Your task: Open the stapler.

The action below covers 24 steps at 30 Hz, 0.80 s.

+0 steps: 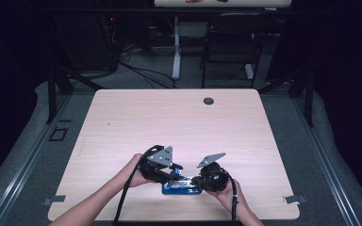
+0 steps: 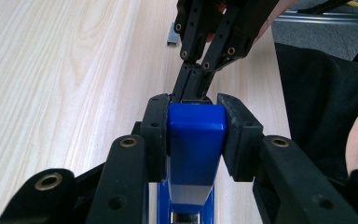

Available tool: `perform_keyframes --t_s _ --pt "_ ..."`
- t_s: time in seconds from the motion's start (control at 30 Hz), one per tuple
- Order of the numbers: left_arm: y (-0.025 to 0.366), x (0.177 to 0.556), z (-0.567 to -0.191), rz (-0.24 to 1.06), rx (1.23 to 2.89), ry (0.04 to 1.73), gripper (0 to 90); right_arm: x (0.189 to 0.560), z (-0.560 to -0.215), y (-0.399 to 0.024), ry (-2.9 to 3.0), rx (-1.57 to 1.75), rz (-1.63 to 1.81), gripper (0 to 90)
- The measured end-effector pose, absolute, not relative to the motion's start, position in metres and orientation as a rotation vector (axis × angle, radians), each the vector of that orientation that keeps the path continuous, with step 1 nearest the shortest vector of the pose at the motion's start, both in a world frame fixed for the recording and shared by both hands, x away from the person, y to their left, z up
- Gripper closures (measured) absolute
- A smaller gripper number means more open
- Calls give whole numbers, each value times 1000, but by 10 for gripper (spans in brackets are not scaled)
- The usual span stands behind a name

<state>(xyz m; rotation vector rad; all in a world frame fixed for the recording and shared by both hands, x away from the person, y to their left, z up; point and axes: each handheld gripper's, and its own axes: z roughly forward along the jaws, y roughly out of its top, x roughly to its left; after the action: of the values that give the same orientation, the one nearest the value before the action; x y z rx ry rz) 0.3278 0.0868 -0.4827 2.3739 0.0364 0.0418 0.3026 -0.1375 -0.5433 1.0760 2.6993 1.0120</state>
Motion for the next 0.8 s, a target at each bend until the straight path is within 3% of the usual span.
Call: perform_keyframes --t_s 0.8 --pt "115 328 -479 19 2394 83 662 302 -543 -137 2694 1075 1001 884"
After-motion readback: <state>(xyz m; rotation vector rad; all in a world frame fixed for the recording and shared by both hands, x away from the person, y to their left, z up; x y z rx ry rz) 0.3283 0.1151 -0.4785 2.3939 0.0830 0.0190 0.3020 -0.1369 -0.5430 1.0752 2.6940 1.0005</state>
